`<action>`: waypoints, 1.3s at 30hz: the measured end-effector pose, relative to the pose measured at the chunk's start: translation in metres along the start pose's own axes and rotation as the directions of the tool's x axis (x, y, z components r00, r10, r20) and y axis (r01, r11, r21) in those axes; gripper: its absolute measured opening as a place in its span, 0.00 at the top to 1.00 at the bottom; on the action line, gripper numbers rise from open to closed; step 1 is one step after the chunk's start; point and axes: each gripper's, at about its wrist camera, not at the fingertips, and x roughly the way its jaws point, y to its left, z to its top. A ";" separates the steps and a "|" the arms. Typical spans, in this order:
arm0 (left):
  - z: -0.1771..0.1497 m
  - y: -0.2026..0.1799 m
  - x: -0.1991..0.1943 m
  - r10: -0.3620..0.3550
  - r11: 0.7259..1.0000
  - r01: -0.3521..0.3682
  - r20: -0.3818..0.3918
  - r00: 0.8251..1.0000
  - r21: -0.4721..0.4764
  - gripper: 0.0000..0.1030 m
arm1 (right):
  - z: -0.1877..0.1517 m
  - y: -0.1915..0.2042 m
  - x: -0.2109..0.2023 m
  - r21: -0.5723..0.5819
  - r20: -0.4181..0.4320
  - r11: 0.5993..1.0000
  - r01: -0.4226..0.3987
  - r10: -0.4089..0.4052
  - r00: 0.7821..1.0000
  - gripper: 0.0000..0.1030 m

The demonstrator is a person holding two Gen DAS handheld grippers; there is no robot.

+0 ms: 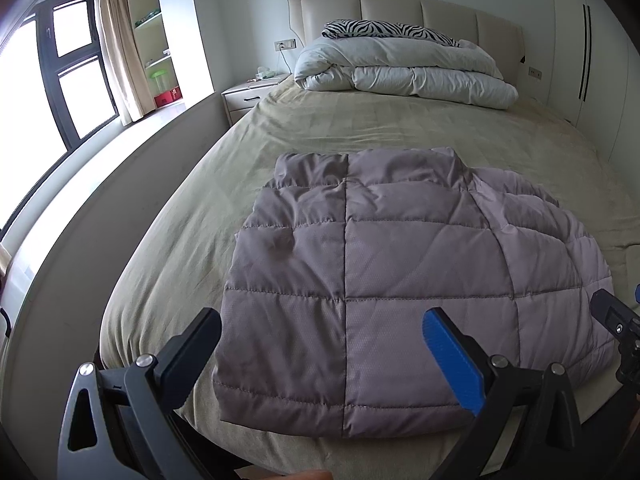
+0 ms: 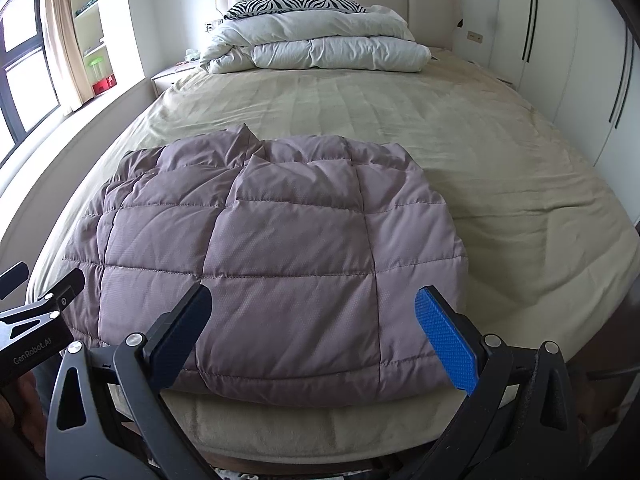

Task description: Fold large clothes

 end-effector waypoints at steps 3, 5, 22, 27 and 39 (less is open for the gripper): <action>0.000 0.000 0.000 0.001 1.000 -0.001 -0.001 1.000 0.002 0.00 | 0.000 0.000 0.000 0.000 0.000 1.000 -0.001 0.001 1.000 0.00; -0.002 -0.001 0.001 0.000 1.000 0.000 -0.002 1.000 0.002 0.00 | 0.000 0.000 0.001 0.000 -0.001 1.000 -0.001 0.001 1.000 0.00; -0.003 -0.001 0.002 0.000 1.000 0.000 -0.002 1.000 0.003 0.00 | -0.001 0.000 0.003 -0.004 -0.006 1.000 -0.005 0.005 1.000 0.00; -0.002 -0.001 0.001 0.000 1.000 0.000 -0.002 1.000 0.003 0.00 | -0.001 0.001 0.003 -0.004 -0.006 1.000 -0.005 0.005 1.000 0.00; -0.003 -0.001 0.002 0.000 1.000 0.000 -0.003 1.000 0.006 0.00 | -0.002 0.001 0.003 -0.004 -0.008 1.000 -0.005 0.005 1.000 0.00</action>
